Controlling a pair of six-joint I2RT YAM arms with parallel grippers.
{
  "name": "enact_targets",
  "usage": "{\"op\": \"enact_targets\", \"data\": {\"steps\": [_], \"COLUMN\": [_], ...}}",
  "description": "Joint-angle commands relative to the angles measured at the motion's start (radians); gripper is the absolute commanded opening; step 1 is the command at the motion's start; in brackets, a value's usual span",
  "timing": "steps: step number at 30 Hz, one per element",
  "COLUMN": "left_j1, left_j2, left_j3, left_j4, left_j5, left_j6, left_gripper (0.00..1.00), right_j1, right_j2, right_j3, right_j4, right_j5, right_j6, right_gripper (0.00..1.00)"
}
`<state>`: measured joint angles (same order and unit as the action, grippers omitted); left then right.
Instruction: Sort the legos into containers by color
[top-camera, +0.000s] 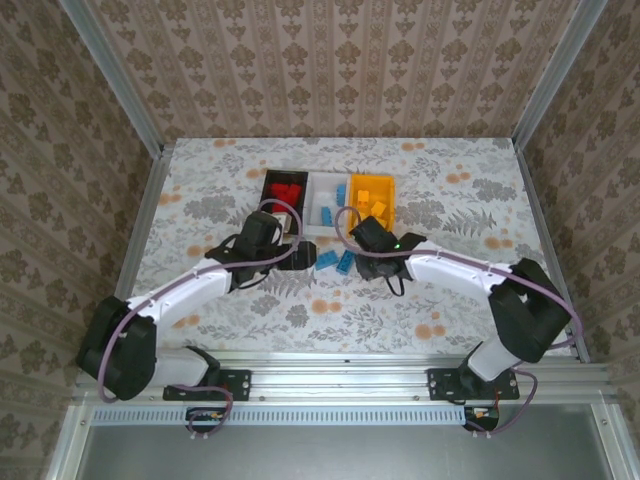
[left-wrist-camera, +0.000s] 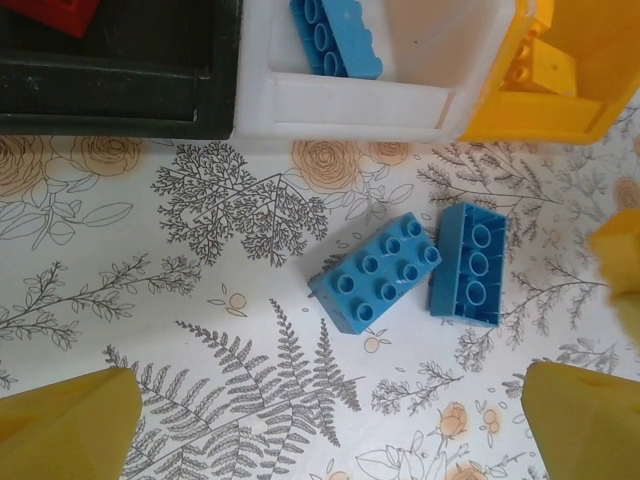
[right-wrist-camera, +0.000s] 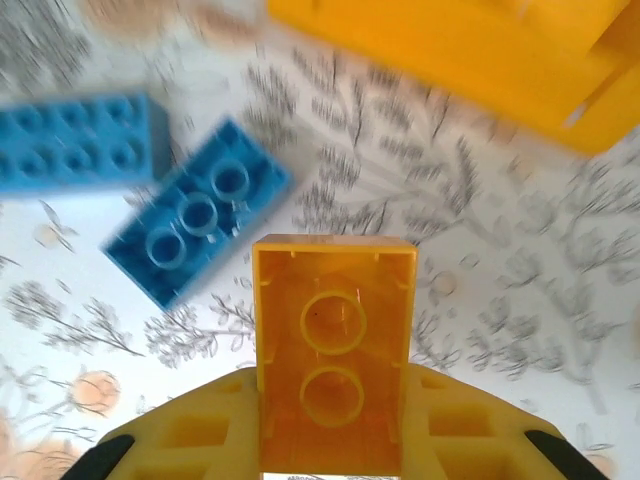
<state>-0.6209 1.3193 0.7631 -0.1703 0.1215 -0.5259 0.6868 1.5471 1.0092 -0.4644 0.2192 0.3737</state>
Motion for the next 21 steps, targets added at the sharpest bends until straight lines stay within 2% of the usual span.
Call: {"op": "enact_targets", "data": {"steps": [1, 4, 10, 16, 19, 21], "left_j1": [-0.014, -0.029, -0.048, -0.067, -0.072, -0.071], "left_j2": [0.047, 0.070, 0.074, 0.054, 0.055, 0.072], "left_j3": [0.051, 0.077, 0.092, 0.091, 0.075, 0.074], "left_j4": [-0.005, -0.044, -0.079, -0.082, -0.050, -0.041], "left_j5": [-0.025, -0.063, -0.080, -0.076, -0.047, -0.036], "left_j6": [0.034, 0.055, 0.073, 0.110, 0.135, 0.149], "left_gripper": [0.97, 0.95, 0.95, 0.99, 1.00, 1.00], "right_j1": [-0.066, -0.138, -0.187, -0.218, -0.227, -0.228], "right_j2": [0.015, 0.135, 0.375, 0.440, 0.449, 0.438], "right_j3": [0.125, 0.272, 0.510, 0.542, 0.546, 0.537], "right_j4": [-0.029, -0.060, -0.121, -0.088, -0.090, -0.079], "right_j5": [0.066, 0.029, 0.037, -0.007, -0.044, -0.056], "right_j6": [-0.066, -0.094, -0.107, -0.092, -0.097, -0.099], "right_gripper": [0.22, 0.25, 0.27, 0.31, 0.42, 0.46]}}
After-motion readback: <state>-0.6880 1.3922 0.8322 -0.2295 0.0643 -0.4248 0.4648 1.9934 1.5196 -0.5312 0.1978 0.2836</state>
